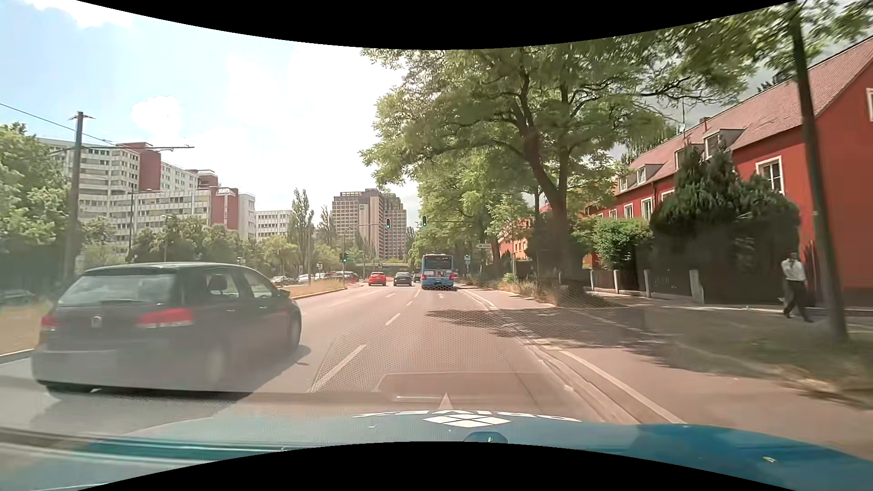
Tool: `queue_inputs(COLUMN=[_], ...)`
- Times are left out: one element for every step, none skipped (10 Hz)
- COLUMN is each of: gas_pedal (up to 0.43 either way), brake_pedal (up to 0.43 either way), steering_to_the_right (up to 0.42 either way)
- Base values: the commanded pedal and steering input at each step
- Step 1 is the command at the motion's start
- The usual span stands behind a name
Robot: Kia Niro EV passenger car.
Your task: Follow the waypoints while adhering to traffic rules and regulations
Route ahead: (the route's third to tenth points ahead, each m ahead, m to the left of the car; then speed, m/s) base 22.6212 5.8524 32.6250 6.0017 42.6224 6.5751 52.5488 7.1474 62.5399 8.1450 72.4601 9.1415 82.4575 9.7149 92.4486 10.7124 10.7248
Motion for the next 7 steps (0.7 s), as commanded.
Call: queue_inputs(gas_pedal=[0.11, 0.11, 0.13, 0.138, 0.15, 0.15, 0.15], brake_pedal=[0.0, 0.0, 0.0, 0.0, 0.0, 0.0, 0.0], steering_to_the_right=[-0.004, -0.006, -0.008, -0.01, -0.012, -0.013, -0.013])
